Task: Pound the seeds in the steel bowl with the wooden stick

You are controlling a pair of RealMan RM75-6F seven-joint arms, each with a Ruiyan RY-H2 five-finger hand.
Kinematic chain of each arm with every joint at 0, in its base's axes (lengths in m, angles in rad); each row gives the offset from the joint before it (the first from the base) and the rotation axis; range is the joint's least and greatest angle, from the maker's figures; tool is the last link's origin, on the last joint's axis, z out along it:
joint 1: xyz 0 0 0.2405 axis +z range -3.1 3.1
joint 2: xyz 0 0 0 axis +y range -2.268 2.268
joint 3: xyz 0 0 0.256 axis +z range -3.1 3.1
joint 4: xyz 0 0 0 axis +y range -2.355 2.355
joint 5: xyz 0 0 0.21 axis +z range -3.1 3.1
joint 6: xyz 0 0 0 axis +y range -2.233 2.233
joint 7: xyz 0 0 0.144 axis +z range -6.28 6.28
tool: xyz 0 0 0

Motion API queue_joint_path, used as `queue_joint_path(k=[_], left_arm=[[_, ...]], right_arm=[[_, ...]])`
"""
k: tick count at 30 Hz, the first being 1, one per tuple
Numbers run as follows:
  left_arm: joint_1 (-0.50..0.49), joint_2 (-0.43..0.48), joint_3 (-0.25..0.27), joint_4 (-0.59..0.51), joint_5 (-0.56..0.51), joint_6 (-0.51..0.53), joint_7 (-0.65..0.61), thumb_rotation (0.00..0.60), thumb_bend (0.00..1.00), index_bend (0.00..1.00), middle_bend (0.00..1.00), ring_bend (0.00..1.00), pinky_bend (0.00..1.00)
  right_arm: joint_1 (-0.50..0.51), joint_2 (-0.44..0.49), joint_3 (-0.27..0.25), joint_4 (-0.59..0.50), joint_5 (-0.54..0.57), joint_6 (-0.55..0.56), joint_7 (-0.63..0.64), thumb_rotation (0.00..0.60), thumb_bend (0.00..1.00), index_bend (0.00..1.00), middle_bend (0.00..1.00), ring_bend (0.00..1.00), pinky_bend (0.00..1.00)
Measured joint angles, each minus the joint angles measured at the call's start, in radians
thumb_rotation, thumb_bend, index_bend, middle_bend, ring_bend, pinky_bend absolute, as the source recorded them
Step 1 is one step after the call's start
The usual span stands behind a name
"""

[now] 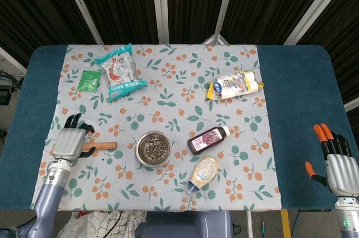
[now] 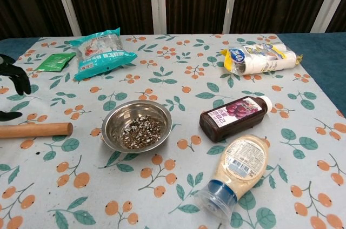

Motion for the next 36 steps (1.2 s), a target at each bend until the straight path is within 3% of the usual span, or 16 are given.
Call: queue_joint_path(k=[16,31,36], left_arm=[[-0.106,-0.189,0.001,0.103,-0.166,0.009,0.143,0.600,0.44,0.41,0.38,0.01,0.00],[-0.145,-0.216,0.027,0.142,-0.227,0.020,0.155,0.600,0.46,0.42,0.40,0.01,0.00],[-0.145,-0.210,0.039,0.139,-0.225,0.024,0.144,0.600,0.51,0.43,0.42,0.01,0.00]], right_arm=[[0.001,0.002,0.001,-0.002,0.005,-0.004,0.006,0.600,0.37,0.00,0.00,0.00,0.00],[0.003,0.001,0.002,-0.002,0.007,-0.008,0.004,0.600,0.37,0.00,0.00,0.00,0.00],[0.002,0.001,0.002,-0.002,0.007,-0.005,0.003,0.600,0.37,0.00,0.00,0.00,0.00]])
